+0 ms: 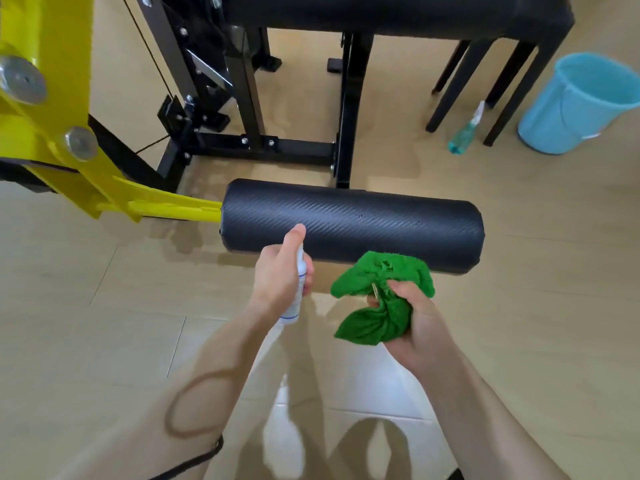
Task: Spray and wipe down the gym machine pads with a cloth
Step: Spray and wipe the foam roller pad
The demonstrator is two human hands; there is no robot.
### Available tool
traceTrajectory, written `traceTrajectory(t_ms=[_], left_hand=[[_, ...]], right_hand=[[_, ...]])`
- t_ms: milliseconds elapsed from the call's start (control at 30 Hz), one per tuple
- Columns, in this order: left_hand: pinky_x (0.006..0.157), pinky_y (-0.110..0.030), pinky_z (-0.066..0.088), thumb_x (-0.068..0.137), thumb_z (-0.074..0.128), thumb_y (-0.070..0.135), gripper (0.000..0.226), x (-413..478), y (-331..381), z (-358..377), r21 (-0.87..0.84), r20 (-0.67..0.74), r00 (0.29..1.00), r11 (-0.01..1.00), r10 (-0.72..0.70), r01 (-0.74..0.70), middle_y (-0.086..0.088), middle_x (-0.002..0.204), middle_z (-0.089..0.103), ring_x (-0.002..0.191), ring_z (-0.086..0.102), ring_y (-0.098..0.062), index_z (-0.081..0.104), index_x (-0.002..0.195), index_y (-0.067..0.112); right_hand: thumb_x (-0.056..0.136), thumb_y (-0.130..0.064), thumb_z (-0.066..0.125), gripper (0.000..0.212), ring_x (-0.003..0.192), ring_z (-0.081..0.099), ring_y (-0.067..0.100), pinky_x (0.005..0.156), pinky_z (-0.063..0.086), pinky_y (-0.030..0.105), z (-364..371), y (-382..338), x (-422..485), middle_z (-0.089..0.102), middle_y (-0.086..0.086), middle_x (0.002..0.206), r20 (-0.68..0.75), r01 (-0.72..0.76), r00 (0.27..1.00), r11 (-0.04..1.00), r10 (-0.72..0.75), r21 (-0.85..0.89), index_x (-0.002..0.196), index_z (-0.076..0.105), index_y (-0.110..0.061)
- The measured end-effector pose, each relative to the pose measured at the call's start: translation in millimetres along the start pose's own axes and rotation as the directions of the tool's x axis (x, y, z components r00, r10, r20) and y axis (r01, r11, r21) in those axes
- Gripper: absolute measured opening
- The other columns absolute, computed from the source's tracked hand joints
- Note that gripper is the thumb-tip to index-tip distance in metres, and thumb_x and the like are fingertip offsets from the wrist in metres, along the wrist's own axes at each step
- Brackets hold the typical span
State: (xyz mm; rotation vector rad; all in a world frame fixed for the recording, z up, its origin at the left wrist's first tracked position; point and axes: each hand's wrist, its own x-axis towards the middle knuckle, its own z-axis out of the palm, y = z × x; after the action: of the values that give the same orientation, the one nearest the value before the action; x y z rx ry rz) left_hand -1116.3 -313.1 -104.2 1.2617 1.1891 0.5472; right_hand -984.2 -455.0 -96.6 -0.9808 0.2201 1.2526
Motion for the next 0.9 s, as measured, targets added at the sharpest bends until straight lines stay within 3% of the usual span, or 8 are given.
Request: traceTrajectory(t_ms=[133, 200, 267, 367, 433, 633, 800, 900], left_hand=[[0.048, -0.023, 0.046, 0.106, 0.044, 0.052, 0.071, 9, -20, 14, 0.0, 0.064, 0.997, 0.999, 0.037, -0.037, -0.014, 0.051, 0.052, 0.044, 0.048, -0.02, 0.057, 0.057, 0.001], [0.049, -0.023, 0.047, 0.106, 0.044, 0.052, 0.071, 12, -27, 21, 0.003, 0.06, 0.996, 0.997, 0.072, -0.072, -0.013, 0.052, 0.053, 0.045, 0.049, -0.019, 0.057, 0.056, 0.003], [0.051, -0.025, 0.048, 0.107, 0.044, 0.053, 0.071, 15, -31, 29, 0.007, 0.046, 0.992, 0.993, 0.12, -0.121, -0.013, 0.054, 0.055, 0.046, 0.051, -0.019, 0.058, 0.056, 0.004], [0.055, -0.027, 0.049, 0.107, 0.044, 0.052, 0.071, 20, -34, 41, -0.023, -0.019, 0.988, 0.988, 0.151, -0.151, -0.011, 0.054, 0.055, 0.047, 0.051, -0.019, 0.058, 0.058, 0.004], [0.056, -0.028, 0.049, 0.107, 0.044, 0.053, 0.071, 22, -36, 47, -0.014, -0.021, 0.987, 0.987, 0.16, -0.161, -0.01, 0.053, 0.056, 0.048, 0.052, -0.019, 0.059, 0.059, 0.004], [0.055, -0.026, 0.05, 0.104, 0.048, 0.056, 0.068, 15, -23, 91, 0.119, 0.271, 0.956, 0.981, 0.116, -0.153, -0.01, 0.055, 0.058, 0.047, 0.053, -0.019, 0.062, 0.064, 0.003], [0.055, -0.025, 0.049, 0.102, 0.049, 0.049, 0.062, 10, -20, 132, 0.181, 0.293, 0.95, 0.969, 0.107, -0.165, -0.009, 0.053, 0.056, 0.047, 0.051, -0.02, 0.06, 0.062, 0.003], [0.052, -0.023, 0.047, 0.101, 0.049, 0.04, 0.058, 9, -24, 139, 0.207, 0.268, 0.953, 0.958, 0.142, -0.201, -0.01, 0.05, 0.054, 0.047, 0.048, -0.021, 0.055, 0.056, 0.004]], right_hand=[[0.075, -0.028, 0.059, 0.038, 0.075, 0.063, 0.028, 0.076, 0.054, 0.041, -33, 3, 10, 0.066, 0.016, 0.091, -0.008, 0.015, 1.0, 0.999, -0.015, -0.03, 0.105, 0.066, -0.007], [0.082, -0.032, 0.055, 0.042, 0.092, 0.065, 0.038, 0.095, 0.051, 0.058, -51, 2, 14, 0.069, 0.022, 0.108, 0.019, 0.011, 1.0, 0.999, -0.012, 0.033, 0.113, 0.063, -0.006], [0.091, -0.035, 0.05, 0.044, 0.105, 0.063, 0.041, 0.1, 0.045, 0.067, -66, 2, 15, 0.067, 0.024, 0.122, 0.043, 0.005, 0.999, 0.998, -0.008, 0.067, 0.123, 0.061, -0.007], [0.09, -0.037, 0.052, 0.048, 0.095, 0.07, 0.037, 0.085, 0.058, 0.052, -83, 5, 17, 0.069, 0.025, 0.118, -0.017, 0.012, 1.0, 0.999, -0.011, 0.038, 0.124, 0.062, -0.005], [0.084, -0.037, 0.057, 0.053, 0.094, 0.068, 0.035, 0.085, 0.055, 0.046, -91, 8, 15, 0.069, 0.024, 0.116, -0.058, 0.037, 0.998, 0.998, -0.034, 0.045, 0.125, 0.062, -0.004], [0.096, -0.03, 0.053, 0.033, 0.093, 0.067, 0.031, 0.087, 0.051, 0.045, -117, -6, 11, 0.071, 0.017, 0.108, -0.163, 0.223, 0.964, 0.973, -0.212, 0.056, 0.118, 0.064, -0.009], [0.091, -0.03, 0.063, 0.05, 0.092, 0.067, 0.033, 0.078, 0.056, 0.043, -138, -8, 11, 0.069, 0.018, 0.115, -0.26, 0.257, 0.938, 0.964, -0.23, 0.073, 0.134, 0.058, -0.005], [0.089, -0.028, 0.066, 0.052, 0.089, 0.068, 0.033, 0.071, 0.058, 0.041, -143, -9, 11, 0.069, 0.02, 0.116, -0.302, 0.307, 0.913, 0.949, -0.274, 0.069, 0.134, 0.057, -0.004]])
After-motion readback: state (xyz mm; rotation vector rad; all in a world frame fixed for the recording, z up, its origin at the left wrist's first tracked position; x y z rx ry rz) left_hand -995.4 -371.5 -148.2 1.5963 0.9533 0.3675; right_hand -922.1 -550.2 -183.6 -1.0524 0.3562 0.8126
